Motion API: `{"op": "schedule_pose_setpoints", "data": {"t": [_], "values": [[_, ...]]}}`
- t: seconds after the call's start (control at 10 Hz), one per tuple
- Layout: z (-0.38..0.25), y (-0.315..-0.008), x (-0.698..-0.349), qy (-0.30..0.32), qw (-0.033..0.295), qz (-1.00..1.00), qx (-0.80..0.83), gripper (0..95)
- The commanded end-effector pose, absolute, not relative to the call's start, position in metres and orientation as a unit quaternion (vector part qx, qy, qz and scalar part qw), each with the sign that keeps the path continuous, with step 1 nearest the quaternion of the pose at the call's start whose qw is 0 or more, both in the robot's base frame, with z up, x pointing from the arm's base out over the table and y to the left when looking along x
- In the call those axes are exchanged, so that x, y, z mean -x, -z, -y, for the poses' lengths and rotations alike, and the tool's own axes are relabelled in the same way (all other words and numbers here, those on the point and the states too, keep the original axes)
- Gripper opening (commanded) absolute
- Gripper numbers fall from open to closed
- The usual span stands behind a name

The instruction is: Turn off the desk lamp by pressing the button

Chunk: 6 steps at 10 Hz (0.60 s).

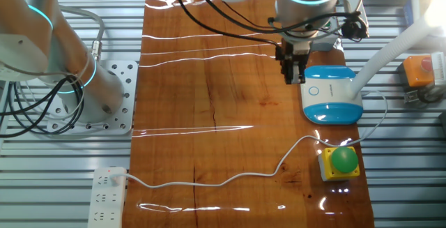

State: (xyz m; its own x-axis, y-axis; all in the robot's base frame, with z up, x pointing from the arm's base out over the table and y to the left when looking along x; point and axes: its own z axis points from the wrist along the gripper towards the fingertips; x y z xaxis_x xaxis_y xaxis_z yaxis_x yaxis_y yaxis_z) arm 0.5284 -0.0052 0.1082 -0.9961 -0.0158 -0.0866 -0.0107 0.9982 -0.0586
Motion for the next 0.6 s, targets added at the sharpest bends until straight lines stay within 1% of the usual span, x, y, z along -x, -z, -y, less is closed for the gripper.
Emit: {"op": "schedule_pose_setpoints", "data": {"t": [0.1,0.3,0.6], "values": [[0.006,-0.106,-0.539,0.031,0.042,-0.999,0.009,0.0],[0.006,-0.101,-0.557,0.033,0.042,-0.998,0.015,0.0],[0.006,-0.093,-0.567,0.037,0.044,-0.998,0.021,0.0]]}}
